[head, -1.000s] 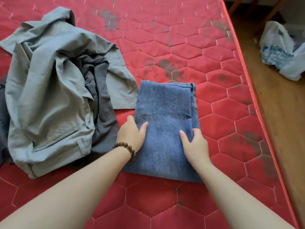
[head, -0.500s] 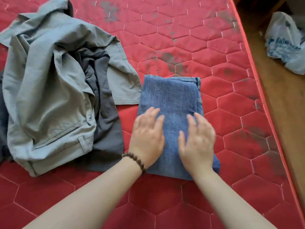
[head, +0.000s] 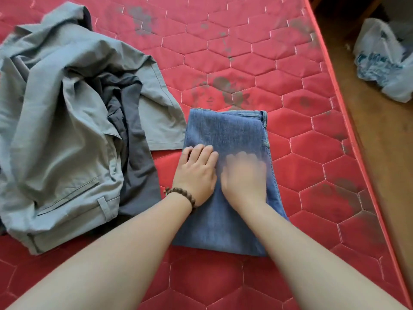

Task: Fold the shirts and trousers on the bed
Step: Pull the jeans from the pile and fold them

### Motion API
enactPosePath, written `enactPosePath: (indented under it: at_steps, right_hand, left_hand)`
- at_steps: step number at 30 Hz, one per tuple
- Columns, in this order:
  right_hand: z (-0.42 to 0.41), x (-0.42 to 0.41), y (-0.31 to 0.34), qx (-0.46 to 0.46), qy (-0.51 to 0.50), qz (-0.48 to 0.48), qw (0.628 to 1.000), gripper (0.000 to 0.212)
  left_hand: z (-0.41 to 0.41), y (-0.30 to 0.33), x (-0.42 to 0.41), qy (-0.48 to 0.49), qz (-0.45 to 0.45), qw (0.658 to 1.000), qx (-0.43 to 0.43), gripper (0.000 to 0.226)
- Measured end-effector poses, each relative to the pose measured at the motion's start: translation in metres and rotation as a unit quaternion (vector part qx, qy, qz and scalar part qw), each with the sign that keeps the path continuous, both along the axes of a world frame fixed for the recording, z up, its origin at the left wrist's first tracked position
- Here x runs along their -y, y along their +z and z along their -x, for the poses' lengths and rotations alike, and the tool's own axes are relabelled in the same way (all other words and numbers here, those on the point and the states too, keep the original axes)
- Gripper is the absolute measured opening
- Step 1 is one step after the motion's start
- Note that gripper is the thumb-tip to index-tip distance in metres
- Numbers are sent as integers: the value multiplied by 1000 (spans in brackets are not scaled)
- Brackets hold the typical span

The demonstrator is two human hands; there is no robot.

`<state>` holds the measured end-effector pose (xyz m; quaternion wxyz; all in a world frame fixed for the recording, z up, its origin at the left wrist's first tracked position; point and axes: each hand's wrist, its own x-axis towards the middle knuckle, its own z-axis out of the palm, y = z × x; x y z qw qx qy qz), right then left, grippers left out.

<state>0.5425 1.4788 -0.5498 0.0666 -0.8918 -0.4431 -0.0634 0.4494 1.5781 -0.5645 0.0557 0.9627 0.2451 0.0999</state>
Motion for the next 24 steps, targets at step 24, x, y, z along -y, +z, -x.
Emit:
enactPosePath:
  at_steps: [24]
  right_hand:
    - [-25, 55, -13, -180, -116, 41, 976, 60]
  left_hand:
    - [36, -9, 7, 94, 202, 975, -13, 75]
